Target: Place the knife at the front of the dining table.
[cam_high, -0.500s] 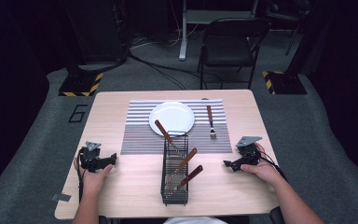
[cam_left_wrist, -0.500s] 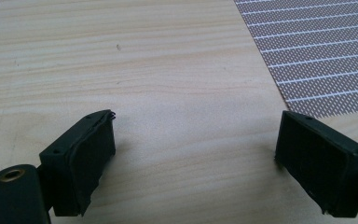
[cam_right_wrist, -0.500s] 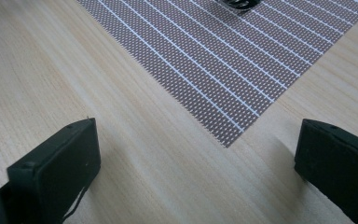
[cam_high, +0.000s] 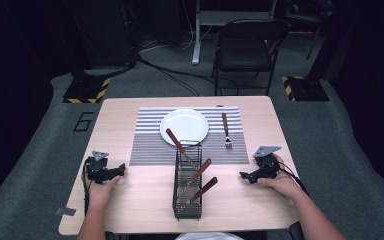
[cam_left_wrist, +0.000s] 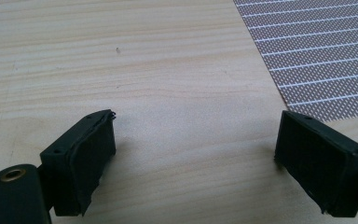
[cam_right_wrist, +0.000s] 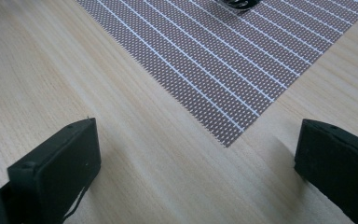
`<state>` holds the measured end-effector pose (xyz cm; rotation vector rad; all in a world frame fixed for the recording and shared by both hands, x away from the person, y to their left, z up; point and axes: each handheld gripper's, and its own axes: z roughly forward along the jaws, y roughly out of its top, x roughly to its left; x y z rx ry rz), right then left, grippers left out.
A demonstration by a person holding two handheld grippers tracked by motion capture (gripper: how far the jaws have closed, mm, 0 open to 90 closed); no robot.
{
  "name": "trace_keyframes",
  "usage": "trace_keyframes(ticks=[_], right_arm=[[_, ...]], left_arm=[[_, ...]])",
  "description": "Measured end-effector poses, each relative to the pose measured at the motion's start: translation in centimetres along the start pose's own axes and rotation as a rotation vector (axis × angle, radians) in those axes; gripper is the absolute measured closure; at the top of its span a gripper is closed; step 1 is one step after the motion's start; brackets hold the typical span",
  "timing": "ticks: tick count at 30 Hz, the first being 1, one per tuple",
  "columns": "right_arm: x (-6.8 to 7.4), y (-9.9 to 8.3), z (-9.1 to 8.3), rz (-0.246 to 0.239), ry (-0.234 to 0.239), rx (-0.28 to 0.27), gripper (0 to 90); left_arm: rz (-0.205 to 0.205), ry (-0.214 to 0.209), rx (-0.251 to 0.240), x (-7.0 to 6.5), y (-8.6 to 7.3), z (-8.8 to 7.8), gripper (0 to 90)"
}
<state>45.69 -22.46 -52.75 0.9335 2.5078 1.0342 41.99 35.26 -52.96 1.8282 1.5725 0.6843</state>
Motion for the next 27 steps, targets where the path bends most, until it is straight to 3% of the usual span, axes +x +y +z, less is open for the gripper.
trace_keyframes(ticks=[10, 20, 26, 27], right_arm=[[0.0, 0.0, 0.0, 0.001, 0.000, 0.000, 0.0], [0.0, 0.0, 0.0, 0.001, 0.000, 0.000, 0.0], [0.0, 0.0, 0.0, 0.002, -0.002, -0.001, 0.0], [0.1, 0.0, 0.0, 0.002, -0.003, -0.001, 0.0]], left_arm=[[0.001, -0.002, 0.006, 0.1, 0.0, -0.2, 15.9], [-0.013, -0.008, 0.032, 0.2, 0.6, -0.9, 29.7], [0.001, -0.019, 0.022, -0.5, 1.5, -1.8, 37.2], [-0.001, -0.037, 0.012, -1.0, 2.1, -2.2, 37.6]])
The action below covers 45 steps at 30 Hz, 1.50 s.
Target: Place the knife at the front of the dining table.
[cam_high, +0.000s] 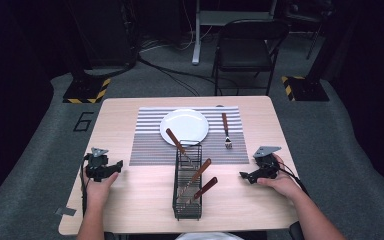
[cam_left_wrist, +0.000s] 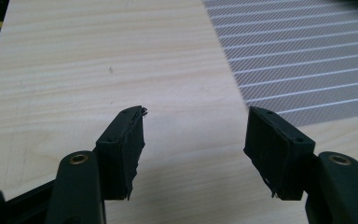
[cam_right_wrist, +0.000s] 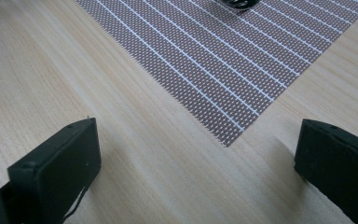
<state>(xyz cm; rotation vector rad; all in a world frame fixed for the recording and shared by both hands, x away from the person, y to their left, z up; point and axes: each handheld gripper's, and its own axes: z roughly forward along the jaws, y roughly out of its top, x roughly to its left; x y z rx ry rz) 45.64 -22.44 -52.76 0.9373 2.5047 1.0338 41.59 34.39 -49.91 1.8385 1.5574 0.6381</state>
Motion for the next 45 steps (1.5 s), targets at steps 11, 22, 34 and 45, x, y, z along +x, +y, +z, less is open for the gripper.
trace_keyframes(ticks=[11, 22, 34, 45], right_arm=[[0.0, 0.0, 0.0, -0.001, 0.000, 0.000, 0.0], [0.0, 0.0, 0.0, -0.001, 0.000, 0.000, 0.0], [0.0, 0.0, 0.0, -0.001, 0.000, 0.000, 0.0], [0.0, 0.0, 0.0, -0.001, 0.000, 0.000, 0.0]], left_arm=[[0.036, -0.076, -0.052, -2.5, 2.3, -1.7, 43.4], [0.096, -0.170, -0.054, -6.3, 4.6, -2.7, 48.9], [0.116, -0.230, -0.063, -8.9, 6.6, -2.9, 49.3], [0.142, -0.290, -0.093, -10.8, 8.2, -3.4, 52.2]])
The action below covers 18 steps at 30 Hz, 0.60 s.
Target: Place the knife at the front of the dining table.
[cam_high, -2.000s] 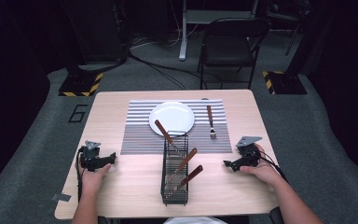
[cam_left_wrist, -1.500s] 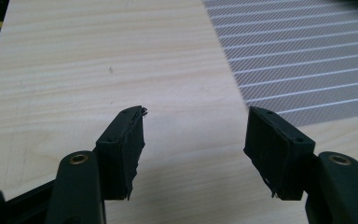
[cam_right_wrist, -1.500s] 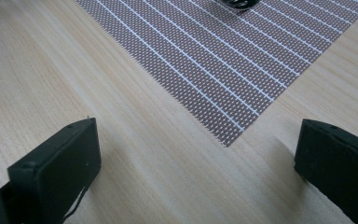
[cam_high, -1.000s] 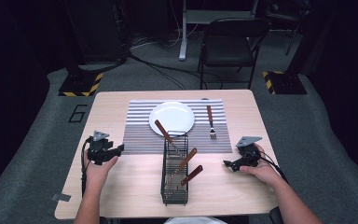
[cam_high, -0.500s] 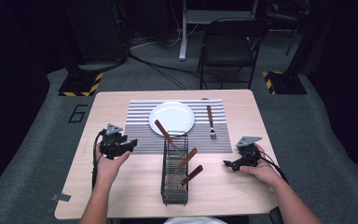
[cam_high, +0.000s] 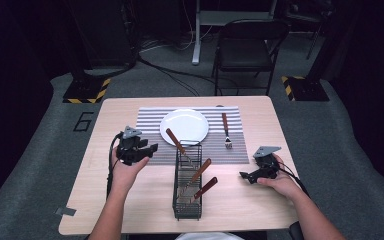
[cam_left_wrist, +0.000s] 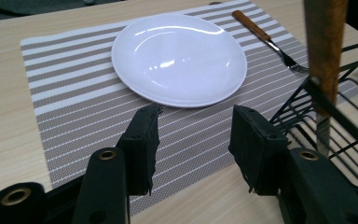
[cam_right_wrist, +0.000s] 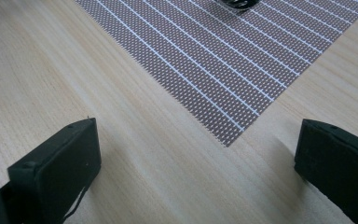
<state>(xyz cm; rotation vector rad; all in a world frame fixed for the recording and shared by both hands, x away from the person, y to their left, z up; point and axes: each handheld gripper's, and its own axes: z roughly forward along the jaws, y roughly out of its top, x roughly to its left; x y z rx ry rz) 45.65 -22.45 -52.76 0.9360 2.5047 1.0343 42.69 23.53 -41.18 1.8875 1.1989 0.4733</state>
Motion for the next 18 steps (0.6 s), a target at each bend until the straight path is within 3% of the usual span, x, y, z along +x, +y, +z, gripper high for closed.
trace_keyframes(ticks=[2, 12, 18], right_arm=[[0.0, 0.0, 0.0, 0.000, 0.000, 0.000, 0.0], [0.0, 0.0, 0.0, -0.003, 0.000, -0.001, 0.0], [0.0, 0.0, 0.0, -0.004, 0.000, -0.001, 0.0]], left_arm=[[-0.008, -0.016, -0.004, -0.5, 0.4, 0.0, 53.4], [0.048, -0.079, -0.016, -2.6, 1.7, -0.3, 53.3], [0.042, -0.108, -0.009, -3.3, 2.0, 0.1, 50.0]])
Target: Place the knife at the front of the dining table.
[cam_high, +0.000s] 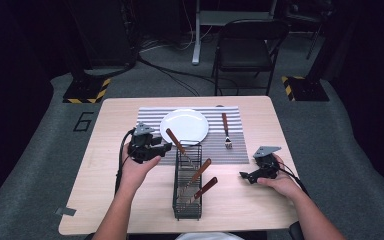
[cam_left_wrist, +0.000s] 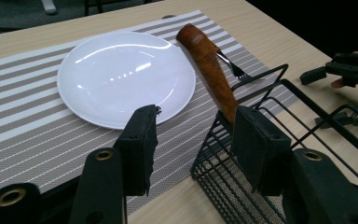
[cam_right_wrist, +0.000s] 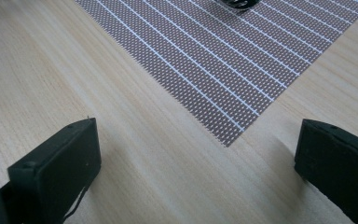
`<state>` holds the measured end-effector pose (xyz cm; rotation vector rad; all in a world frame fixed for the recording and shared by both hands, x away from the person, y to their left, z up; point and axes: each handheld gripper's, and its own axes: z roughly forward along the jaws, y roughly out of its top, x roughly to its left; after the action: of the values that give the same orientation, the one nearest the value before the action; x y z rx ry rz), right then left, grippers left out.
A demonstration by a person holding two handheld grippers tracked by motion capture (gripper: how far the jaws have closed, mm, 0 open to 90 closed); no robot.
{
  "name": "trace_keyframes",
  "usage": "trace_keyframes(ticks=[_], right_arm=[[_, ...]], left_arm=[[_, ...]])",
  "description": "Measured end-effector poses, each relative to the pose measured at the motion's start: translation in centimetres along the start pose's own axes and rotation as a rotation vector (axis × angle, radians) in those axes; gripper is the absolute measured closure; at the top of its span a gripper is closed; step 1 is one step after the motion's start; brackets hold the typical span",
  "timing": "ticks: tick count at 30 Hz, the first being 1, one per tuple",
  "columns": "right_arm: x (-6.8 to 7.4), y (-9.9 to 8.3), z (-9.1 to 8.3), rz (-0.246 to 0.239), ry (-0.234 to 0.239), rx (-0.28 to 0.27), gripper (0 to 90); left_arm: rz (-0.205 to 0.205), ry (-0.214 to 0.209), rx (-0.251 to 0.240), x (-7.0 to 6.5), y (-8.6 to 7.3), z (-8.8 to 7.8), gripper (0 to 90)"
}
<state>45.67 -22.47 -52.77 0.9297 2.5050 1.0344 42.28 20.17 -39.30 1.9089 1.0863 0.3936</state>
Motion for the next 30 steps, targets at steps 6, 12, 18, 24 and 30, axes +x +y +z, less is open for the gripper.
trace_keyframes(ticks=[6, 12, 18, 24, 30], right_arm=[[0.0, 0.0, 0.0, 0.000, 0.000, 0.000, 0.0], [0.0, 0.0, 0.0, 0.000, 0.001, 0.000, 0.0], [0.0, 0.0, 0.0, 0.001, 0.002, 0.002, 0.0], [0.0, 0.0, 0.0, -0.003, 0.003, 0.001, 0.0], [0.1, 0.0, 0.0, 0.004, 0.003, 0.002, 0.0]], left_arm=[[0.001, -0.036, 0.000, -0.6, 0.2, 1.0, 50.0], [-0.024, -0.074, 0.015, -0.8, 0.3, 2.2, 52.4], [-0.027, -0.091, 0.006, -0.9, 0.4, 2.7, 62.0], [-0.031, -0.083, 0.001, -1.0, 0.5, 2.7, 67.3], [-0.011, -0.098, -0.009, -1.6, 1.0, 2.2, 69.7]])
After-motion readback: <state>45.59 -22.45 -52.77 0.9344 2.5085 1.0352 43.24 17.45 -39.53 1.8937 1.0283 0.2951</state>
